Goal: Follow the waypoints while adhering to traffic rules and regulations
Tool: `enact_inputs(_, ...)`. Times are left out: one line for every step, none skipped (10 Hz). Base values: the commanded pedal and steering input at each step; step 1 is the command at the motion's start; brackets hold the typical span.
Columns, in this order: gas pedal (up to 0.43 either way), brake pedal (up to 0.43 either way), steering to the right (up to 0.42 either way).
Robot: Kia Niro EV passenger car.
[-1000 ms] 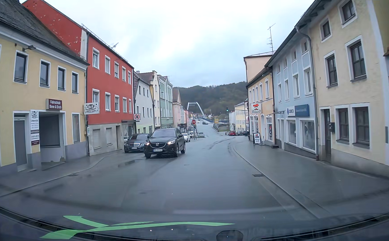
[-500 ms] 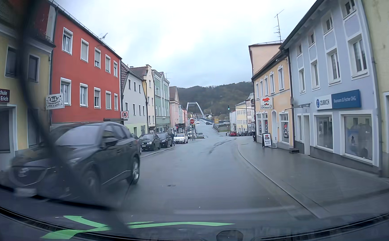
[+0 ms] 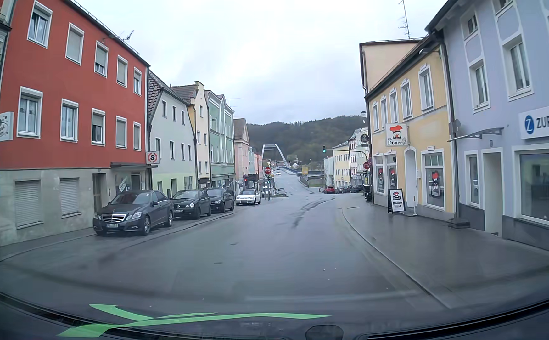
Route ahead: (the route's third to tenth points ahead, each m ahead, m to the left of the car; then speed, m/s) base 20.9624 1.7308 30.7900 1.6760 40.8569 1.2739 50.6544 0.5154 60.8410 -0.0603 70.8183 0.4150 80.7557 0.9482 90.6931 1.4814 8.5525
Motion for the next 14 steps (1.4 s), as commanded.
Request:
enact_inputs(0.000, 0.177, 0.003)
enact_inputs(0.000, 0.177, 0.004)
enact_inputs(0.000, 0.177, 0.005)
enact_inputs(0.000, 0.177, 0.006)
enact_inputs(0.000, 0.183, 0.006)
enact_inputs(0.000, 0.177, 0.006)
enact_inputs(0.000, 0.177, 0.006)
enact_inputs(0.000, 0.177, 0.006)
enact_inputs(0.000, 0.177, 0.006)
enact_inputs(0.000, 0.177, 0.007)
enact_inputs(0.000, 0.171, 0.008)
enact_inputs(0.000, 0.159, 0.008)
enact_inputs(0.000, 0.140, 0.010)
enact_inputs(0.000, 0.122, 0.012)
